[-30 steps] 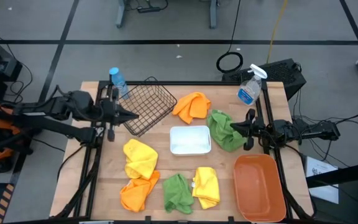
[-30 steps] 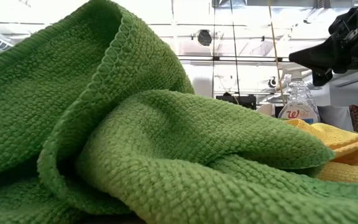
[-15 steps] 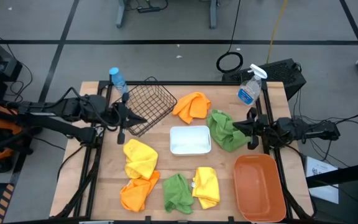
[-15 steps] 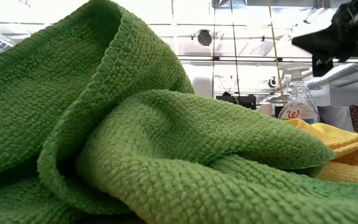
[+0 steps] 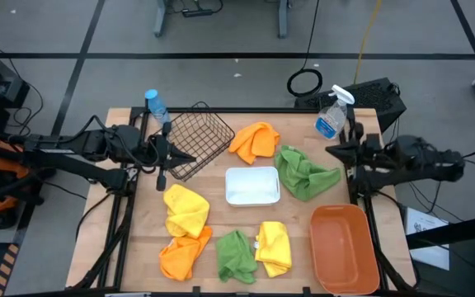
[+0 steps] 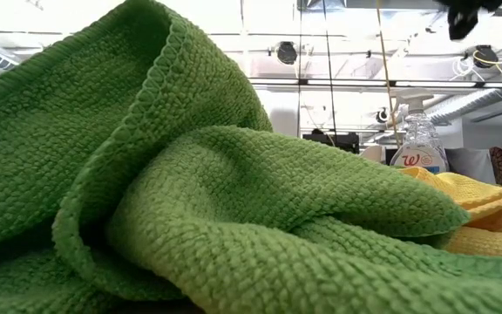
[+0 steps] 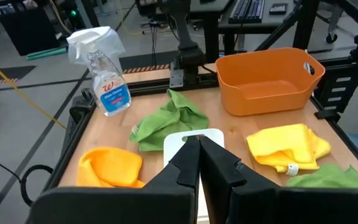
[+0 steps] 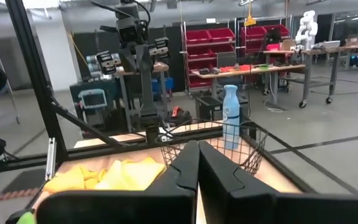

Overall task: Sort microfiber towel by color & place in baskets
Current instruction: Put the left yellow microfiber towel into the orange bin

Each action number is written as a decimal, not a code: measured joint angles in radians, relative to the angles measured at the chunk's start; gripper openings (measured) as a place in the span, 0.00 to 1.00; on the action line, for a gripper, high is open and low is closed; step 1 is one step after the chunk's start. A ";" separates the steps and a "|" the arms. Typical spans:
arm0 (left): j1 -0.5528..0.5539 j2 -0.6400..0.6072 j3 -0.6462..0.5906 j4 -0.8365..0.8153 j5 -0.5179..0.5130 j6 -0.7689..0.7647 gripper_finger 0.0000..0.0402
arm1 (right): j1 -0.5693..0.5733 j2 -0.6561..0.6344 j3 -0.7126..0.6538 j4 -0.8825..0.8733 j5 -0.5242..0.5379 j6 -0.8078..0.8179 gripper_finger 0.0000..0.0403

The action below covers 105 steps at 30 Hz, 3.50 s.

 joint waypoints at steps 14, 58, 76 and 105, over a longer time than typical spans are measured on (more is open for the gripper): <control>0.000 0.007 0.000 0.022 0.000 -0.006 0.03 | 0.000 0.374 0.347 -0.214 -0.004 -0.045 0.00; -0.416 0.440 -0.001 -0.335 0.000 -0.651 0.18 | 0.065 0.788 0.349 -0.349 -0.004 0.179 0.00; -0.542 0.600 -0.002 -0.503 -0.198 -1.160 0.62 | 0.165 0.813 0.349 -0.339 0.001 0.233 0.00; -0.587 0.639 -0.365 -0.098 -0.304 -1.484 0.71 | 0.290 0.813 0.349 -0.339 0.004 0.242 0.00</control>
